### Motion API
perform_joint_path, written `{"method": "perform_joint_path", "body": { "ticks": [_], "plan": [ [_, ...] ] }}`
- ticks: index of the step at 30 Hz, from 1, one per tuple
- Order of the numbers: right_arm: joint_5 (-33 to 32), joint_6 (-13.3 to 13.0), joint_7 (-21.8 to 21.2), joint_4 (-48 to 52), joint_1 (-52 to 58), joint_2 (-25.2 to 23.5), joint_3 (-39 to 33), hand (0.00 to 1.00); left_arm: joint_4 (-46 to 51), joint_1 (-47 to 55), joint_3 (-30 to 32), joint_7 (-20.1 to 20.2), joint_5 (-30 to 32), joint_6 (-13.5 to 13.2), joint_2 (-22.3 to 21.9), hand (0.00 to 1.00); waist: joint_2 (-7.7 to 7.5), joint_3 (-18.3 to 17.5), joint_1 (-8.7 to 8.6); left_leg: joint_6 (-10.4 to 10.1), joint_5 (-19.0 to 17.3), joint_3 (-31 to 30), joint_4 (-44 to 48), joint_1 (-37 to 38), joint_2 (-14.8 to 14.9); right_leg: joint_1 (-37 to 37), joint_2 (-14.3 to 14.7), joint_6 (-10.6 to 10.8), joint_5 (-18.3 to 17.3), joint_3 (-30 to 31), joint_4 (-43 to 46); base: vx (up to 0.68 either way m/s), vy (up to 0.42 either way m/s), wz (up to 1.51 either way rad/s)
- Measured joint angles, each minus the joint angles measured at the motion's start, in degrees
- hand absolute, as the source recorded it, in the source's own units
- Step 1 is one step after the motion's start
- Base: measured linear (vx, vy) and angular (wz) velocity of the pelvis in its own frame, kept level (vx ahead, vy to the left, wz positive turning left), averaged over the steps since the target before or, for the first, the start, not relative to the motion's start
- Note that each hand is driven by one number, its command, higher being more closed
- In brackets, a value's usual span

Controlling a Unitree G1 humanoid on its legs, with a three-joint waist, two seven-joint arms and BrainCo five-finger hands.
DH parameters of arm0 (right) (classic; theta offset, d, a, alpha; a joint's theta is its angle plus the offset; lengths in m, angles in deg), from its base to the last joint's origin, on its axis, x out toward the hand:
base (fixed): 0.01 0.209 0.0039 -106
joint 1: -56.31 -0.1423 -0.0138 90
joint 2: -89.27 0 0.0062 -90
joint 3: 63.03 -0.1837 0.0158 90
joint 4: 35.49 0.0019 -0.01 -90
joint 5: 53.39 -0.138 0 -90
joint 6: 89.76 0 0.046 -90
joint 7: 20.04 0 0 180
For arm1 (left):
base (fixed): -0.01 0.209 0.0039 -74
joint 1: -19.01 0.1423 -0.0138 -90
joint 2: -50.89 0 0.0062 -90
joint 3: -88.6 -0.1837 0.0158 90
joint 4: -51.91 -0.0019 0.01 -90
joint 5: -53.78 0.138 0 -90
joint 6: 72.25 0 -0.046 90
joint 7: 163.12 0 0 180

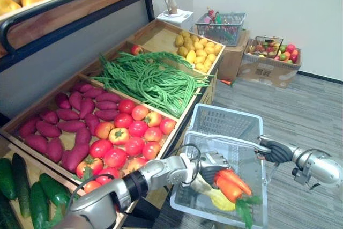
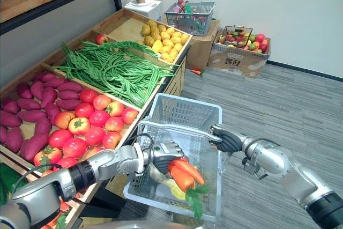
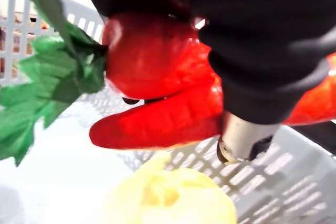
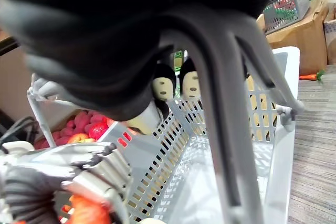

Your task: Pick vegetable in the basket

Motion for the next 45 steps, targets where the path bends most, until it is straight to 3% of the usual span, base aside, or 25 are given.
{"method": "perform_joint_path", "body": {
  "ticks": [11, 19, 23, 27, 31, 34, 37, 39, 43, 45],
  "plan": [
    [-0.9, 0.5, -1.2, 0.4, 0.0, -2.4, 0.9, 1.00, -15.0, 0.0, 6.2, -1.8, 4.4, 3.9, -6.3, 0.00, -0.34, 0.3, -0.16, 0.3, -0.2, -0.2, -0.1, -0.9, -0.3, -0.8, -0.6, 0.1, 0.1, -0.1, -0.9, 0.00, 0.000, 0.00],
    [-0.9, 1.2, -1.2, -2.2, 0.3, -4.9, 0.7, 1.00, -15.9, 0.0, 7.0, -1.9, 4.4, 4.7, -6.9, 0.00, -1.06, 1.8, -0.47, 0.7, -0.3, -1.9, -0.2, -1.8, -0.5, -0.4, -1.6, 0.1, 0.1, -1.4, -1.0, -0.03, -0.013, 0.10],
    [0.7, 1.3, -1.0, -5.5, 2.9, -8.2, -4.2, 1.00, -4.4, 0.1, 5.1, -1.3, 3.5, 4.4, -4.5, 0.00, -1.11, 2.4, 0.01, 1.0, -0.2, -4.8, -0.2, -2.9, -0.4, 0.3, -2.9, 0.1, 0.0, -4.0, -1.4, -0.05, -0.033, 0.35],
    [4.9, 1.7, 0.2, -11.2, 5.4, -13.5, -11.2, 1.00, 11.4, 1.1, 2.7, 0.3, -1.2, 2.4, -1.5, 0.00, -1.16, 2.5, 1.33, 1.5, 0.1, -8.2, -0.2, -3.9, -0.2, 1.4, -4.3, 0.1, 0.0, -7.7, -1.3, -0.04, -0.035, 0.46],
    [11.1, 4.2, 4.0, -19.4, 7.1, -18.9, -20.1, 1.00, 28.1, 3.9, 1.6, 2.0, -7.6, -1.1, 2.9, 0.00, -1.14, 2.5, 3.07, 2.5, 0.3, -13.4, -0.2, -5.7, -0.7, 2.6, -6.6, 0.0, -0.1, -12.8, -1.0, -0.08, -0.032, 0.64],
    [13.9, 5.9, 6.8, -26.0, 7.1, -22.7, -26.1, 1.00, 34.6, 7.2, 2.2, 2.3, -9.8, -1.9, 7.0, 0.00, -1.14, 2.4, 3.90, 3.5, 0.7, -17.9, -0.7, -7.8, -1.6, 3.3, -8.6, 0.1, -0.4, -16.6, -0.9, -0.10, -0.021, 0.78],
    [13.5, 8.3, 10.4, -33.8, 8.0, -28.7, -34.3, 1.00, 42.0, 14.7, 8.6, 2.4, -14.1, -1.8, 10.3, 0.00, -1.35, 2.4, 5.26, 5.3, 2.1, -24.0, -2.3, -10.4, -3.4, 4.0, -11.5, 0.2, -1.2, -21.7, -1.0, -0.07, -0.013, 1.00],
    [12.0, 9.9, 13.1, -42.1, 8.7, -33.4, -40.6, 1.00, 46.1, 22.3, 16.6, 1.9, -18.0, -1.5, 10.6, 0.00, -1.79, 1.1, 6.52, 6.0, 3.4, -29.4, -3.1, -12.2, -4.3, 5.4, -13.1, 0.0, -2.3, -26.5, -1.1, -0.02, -0.010, 1.12],
    [8.5, 10.4, 16.5, -59.2, 6.9, -37.3, -48.4, 1.00, 48.7, 32.5, 30.8, -0.4, -21.1, -0.6, 8.8, 0.00, -2.62, -0.4, 8.20, 6.6, 6.4, -37.4, -5.7, -14.7, -6.4, 7.5, -15.1, -0.3, -3.5, -33.7, -1.8, 0.00, -0.023, 1.10],
    [5.1, 11.8, 18.3, -68.3, 6.2, -39.2, -53.1, 1.00, 48.7, 37.1, 39.0, -2.6, -21.1, 1.3, 5.5, 0.00, -3.26, -0.8, 9.35, 7.4, 9.3, -42.7, -8.7, -16.9, -8.2, 8.3, -16.6, -0.5, -3.8, -38.9, -2.6, 0.00, -0.018, 1.16]
  ]
}}
